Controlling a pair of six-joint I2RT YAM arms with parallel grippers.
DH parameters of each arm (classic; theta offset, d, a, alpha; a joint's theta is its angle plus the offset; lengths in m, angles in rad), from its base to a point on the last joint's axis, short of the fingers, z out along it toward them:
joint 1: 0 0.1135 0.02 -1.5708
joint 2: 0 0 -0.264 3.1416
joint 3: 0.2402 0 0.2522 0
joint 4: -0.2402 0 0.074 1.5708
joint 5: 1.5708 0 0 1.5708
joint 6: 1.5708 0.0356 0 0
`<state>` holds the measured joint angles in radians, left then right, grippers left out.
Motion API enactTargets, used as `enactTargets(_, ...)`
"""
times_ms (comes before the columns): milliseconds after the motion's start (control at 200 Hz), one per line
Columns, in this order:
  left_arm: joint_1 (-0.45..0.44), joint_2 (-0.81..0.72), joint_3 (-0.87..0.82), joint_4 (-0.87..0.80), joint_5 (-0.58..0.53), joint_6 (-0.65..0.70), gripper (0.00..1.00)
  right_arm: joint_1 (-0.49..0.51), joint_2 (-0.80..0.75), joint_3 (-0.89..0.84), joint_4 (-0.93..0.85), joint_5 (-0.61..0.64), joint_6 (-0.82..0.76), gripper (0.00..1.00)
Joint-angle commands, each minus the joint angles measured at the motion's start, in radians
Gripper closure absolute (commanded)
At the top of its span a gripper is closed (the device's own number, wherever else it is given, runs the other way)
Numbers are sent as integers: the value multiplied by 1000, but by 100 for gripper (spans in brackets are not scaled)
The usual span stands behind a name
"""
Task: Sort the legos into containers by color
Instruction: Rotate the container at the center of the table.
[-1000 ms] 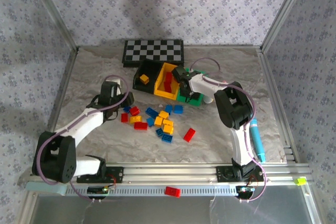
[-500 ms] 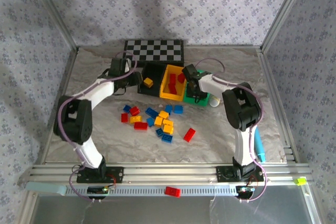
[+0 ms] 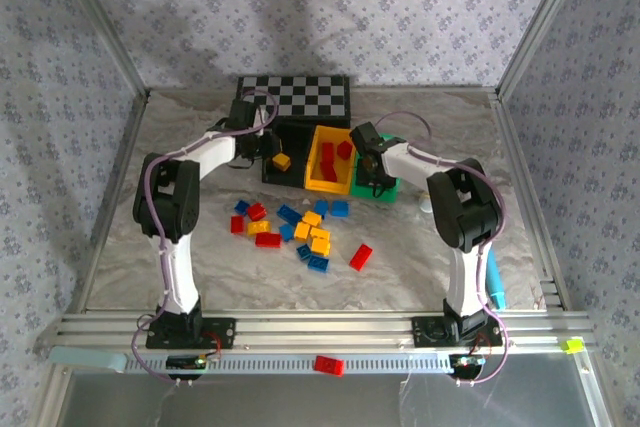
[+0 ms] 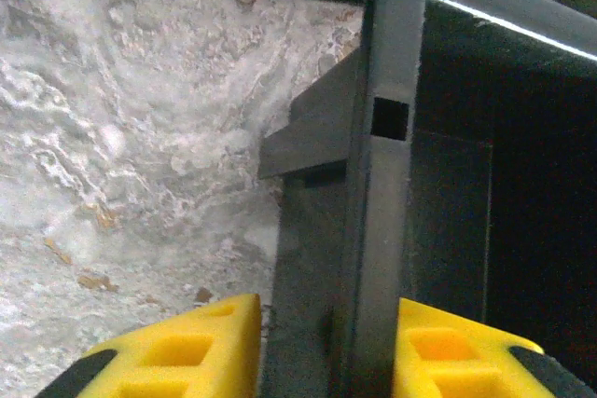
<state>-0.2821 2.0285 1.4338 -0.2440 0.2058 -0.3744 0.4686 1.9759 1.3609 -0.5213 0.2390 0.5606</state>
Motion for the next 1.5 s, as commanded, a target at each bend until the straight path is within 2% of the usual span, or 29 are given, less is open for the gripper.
enactTargets(0, -6, -35, -16, 3, 3, 6, 74, -7, -46, -2, -15, 54, 50, 50)
enactTargets(120, -21, -96, -91, 22, -11, 5, 78, -4, -45, -1, 5, 109, 108, 49)
enactTargets(275, -49, -161, -178, 39, -33, 6, 79, -18, 6, 19, 24, 147, 158, 48)
enactTargets(350, -55, -176, -207, 46, -33, 0, 79, -20, 21, 17, 47, 161, 169, 57)
enactTargets(415, -58, -190, -228, 56, -30, -7, 79, -25, 32, 14, 60, 156, 182, 57)
enactTargets(570, -72, -208, -247, 58, -31, -6, 79, -24, 53, 27, 68, 177, 196, 51)
enactTargets(975, -91, -246, -278, 64, -32, -11, 81, -43, 110, 48, 105, 198, 208, 49)
enactTargets(1264, -92, -249, -290, 70, -31, -9, 81, -56, 104, 12, 157, 183, 175, 67)
enactTargets(1494, -95, -264, -291, 69, -29, -11, 81, -32, 49, -3, 176, 210, 125, 74)
